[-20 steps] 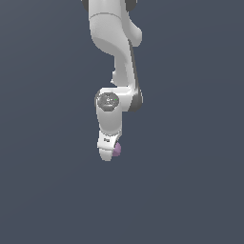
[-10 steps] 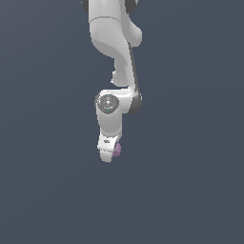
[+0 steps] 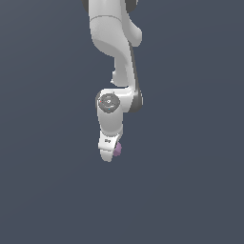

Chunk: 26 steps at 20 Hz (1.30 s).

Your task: Pick up the object and move it to a goal position.

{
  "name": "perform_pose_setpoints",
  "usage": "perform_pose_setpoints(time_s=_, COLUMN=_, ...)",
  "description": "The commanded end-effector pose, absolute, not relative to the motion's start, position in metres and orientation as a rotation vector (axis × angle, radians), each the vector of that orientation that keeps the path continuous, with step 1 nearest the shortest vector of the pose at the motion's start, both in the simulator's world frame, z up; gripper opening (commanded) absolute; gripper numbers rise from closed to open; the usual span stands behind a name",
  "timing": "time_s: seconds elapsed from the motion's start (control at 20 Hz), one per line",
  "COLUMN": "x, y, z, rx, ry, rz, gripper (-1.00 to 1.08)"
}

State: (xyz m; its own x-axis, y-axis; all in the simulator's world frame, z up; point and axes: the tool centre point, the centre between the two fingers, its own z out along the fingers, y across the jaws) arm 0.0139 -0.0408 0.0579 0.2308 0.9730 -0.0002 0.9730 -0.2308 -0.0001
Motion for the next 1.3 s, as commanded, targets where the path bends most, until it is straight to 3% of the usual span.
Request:
perform_pose_setpoints(time_s=0.0, x=0.012, y=-0.037, z=0.063, rx=2.463, ry=1.949, rz=0.001, gripper=-1.0)
perform_pose_setpoints(time_s=0.55, x=-0.012, y=0.008, z=0.117, rx=2.461, ry=1.948, rz=-0.002, gripper=-1.0)
perform_pose_setpoints(time_s=1.25, x=-0.067, y=0.114, z=0.247, rx=2.46, ry=1.95, rz=-0.005, gripper=-1.0)
